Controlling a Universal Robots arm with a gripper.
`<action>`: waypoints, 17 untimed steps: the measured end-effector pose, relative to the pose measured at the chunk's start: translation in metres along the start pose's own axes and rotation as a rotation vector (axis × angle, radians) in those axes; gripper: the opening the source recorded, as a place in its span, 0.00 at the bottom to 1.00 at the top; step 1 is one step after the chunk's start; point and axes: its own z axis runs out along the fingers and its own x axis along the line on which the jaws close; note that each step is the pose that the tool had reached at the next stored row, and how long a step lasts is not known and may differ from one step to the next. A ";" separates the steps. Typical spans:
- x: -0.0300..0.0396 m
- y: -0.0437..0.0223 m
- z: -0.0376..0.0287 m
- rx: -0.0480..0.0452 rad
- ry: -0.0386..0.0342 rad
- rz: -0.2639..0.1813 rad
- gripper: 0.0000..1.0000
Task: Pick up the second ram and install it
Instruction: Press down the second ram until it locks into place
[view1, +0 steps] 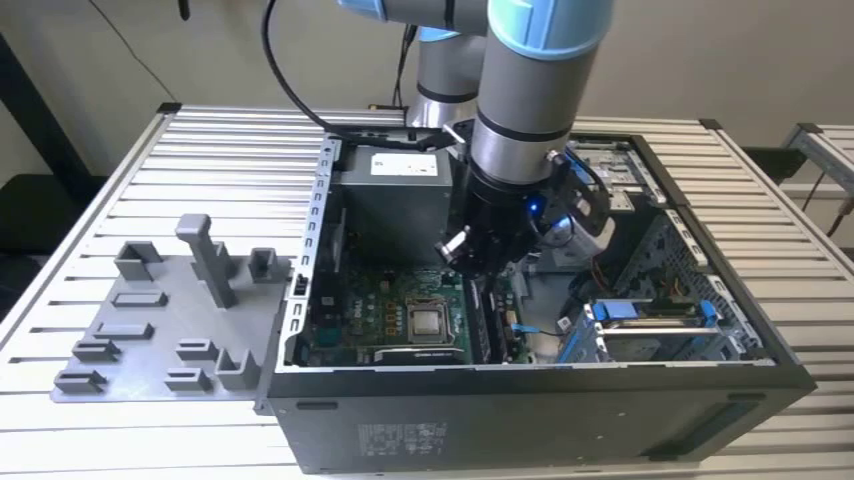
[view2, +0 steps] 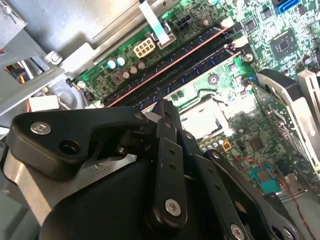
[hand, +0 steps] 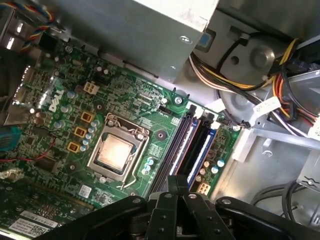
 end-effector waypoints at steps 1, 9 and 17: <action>-0.0003 -0.0001 0.0000 -0.0002 0.0001 -0.006 0.11; -0.0010 -0.0005 0.0000 -0.0026 0.0009 -0.086 0.11; -0.0010 -0.0005 0.0000 -0.0056 0.0003 -0.227 0.11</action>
